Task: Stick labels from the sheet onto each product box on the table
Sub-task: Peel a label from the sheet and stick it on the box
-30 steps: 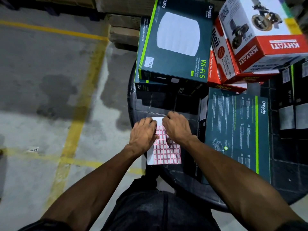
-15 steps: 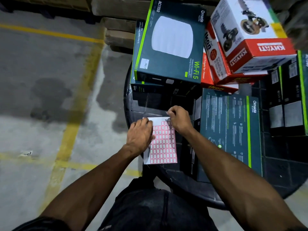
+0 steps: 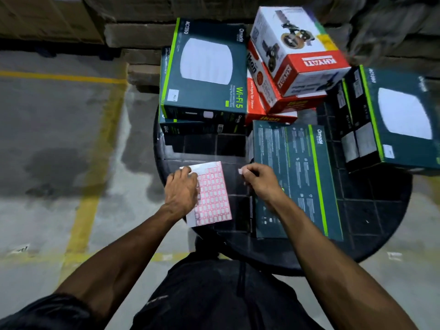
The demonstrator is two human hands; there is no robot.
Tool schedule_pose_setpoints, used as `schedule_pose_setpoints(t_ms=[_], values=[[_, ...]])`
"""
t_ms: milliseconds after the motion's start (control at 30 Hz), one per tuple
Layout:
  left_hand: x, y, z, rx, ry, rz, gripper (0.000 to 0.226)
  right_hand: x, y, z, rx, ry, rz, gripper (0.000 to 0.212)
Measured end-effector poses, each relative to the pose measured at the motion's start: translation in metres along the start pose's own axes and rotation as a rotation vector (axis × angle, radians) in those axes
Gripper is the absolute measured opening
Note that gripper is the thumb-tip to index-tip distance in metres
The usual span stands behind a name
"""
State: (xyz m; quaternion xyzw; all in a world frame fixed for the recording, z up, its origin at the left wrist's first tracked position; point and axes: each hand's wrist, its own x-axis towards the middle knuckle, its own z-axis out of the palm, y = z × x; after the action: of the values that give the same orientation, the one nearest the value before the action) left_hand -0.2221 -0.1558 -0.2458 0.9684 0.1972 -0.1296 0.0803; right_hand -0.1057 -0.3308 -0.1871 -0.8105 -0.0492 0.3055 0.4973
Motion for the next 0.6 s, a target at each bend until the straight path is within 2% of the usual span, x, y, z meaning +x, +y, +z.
schedule_pose_setpoints(t_ms=[167, 333, 467, 600], values=[[-0.019, 0.036, -0.009, -0.037, 0.085, 0.042, 0.042, -0.028, 0.033, -0.057, -0.052, 0.063, -0.109, 0.014], [-0.058, 0.105, -0.001, -0.199, 0.159, 0.191, 0.035, -0.055, 0.087, -0.121, -0.391, 0.121, -0.245, 0.015], [-0.084, 0.154, 0.011, -0.199, 0.186, 0.329, 0.041, -0.078, 0.122, -0.155, -0.568, 0.090, -0.295, 0.016], [-0.099, 0.186, 0.025, -0.174, 0.150, 0.316, 0.050, -0.097, 0.147, -0.176, -0.674, 0.031, -0.334, 0.014]])
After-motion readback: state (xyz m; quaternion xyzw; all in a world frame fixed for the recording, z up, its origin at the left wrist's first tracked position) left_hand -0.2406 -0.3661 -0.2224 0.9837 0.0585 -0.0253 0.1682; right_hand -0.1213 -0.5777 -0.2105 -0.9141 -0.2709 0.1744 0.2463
